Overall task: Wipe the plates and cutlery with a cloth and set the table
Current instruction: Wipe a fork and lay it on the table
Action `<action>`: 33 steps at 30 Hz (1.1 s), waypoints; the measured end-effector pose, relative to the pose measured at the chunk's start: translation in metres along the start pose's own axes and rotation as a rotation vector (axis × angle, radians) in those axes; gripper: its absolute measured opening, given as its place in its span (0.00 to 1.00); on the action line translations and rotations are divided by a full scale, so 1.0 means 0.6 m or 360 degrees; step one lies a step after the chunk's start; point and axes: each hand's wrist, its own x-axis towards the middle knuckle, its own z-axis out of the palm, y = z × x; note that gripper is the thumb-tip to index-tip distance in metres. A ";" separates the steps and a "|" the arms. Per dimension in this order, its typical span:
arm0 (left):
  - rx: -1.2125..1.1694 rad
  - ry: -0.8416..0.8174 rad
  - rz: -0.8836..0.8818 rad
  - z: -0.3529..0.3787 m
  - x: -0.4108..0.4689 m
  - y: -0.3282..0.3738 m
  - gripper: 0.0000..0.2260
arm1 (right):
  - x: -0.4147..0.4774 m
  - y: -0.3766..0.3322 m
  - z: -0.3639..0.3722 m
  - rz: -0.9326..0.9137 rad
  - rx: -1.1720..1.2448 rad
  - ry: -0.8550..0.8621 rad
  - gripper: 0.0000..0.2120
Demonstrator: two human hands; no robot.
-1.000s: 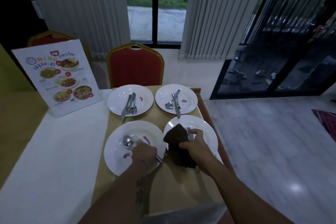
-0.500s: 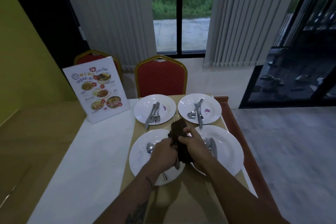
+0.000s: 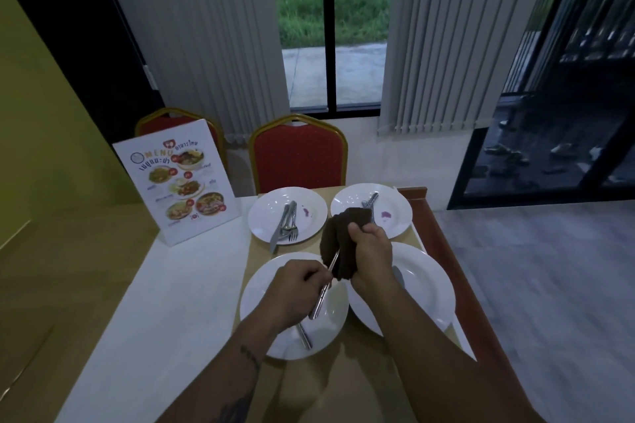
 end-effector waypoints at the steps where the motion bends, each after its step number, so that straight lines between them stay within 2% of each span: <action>1: -0.0018 0.0050 0.0007 0.001 -0.001 -0.001 0.13 | 0.001 0.000 0.004 0.0098 0.0111 -0.0079 0.06; 3: -0.0021 0.0143 0.0002 0.001 -0.003 -0.007 0.13 | -0.003 0.005 0.015 0.0230 0.0168 -0.0258 0.09; 5: -0.0009 0.0233 -0.0015 -0.005 -0.007 -0.018 0.13 | -0.011 0.018 0.030 0.0244 0.0040 -0.0325 0.11; 8: -0.0107 0.0376 -0.0091 -0.026 -0.023 -0.036 0.13 | -0.022 0.037 0.055 0.0169 -0.0076 -0.0236 0.07; 10: -0.0321 0.0574 -0.0148 -0.056 -0.034 -0.050 0.12 | -0.027 0.045 0.074 0.0109 -0.0118 -0.0203 0.07; 12: -0.0495 0.0791 -0.0192 -0.104 -0.039 -0.064 0.09 | -0.040 0.054 0.098 0.0024 -0.0270 -0.0249 0.07; 14: -0.0600 0.0875 -0.0239 -0.157 -0.034 -0.071 0.07 | -0.059 0.065 0.126 -0.0078 -0.0423 -0.0338 0.06; 18: -0.0796 0.0639 -0.0290 -0.251 -0.027 -0.078 0.07 | -0.111 0.106 0.201 -0.0237 -0.0670 -0.0519 0.07; 27: -0.0478 0.0339 -0.0175 -0.396 -0.065 -0.200 0.14 | -0.203 0.177 0.333 -0.0451 -0.0958 -0.0664 0.08; 30: -0.0385 0.0378 -0.0141 -0.433 -0.076 -0.237 0.19 | -0.230 0.204 0.372 -0.0527 -0.1039 -0.0688 0.08; 33: -0.0626 0.0637 -0.0249 -0.467 -0.077 -0.265 0.14 | -0.247 0.232 0.401 -0.0582 -0.1162 -0.0794 0.09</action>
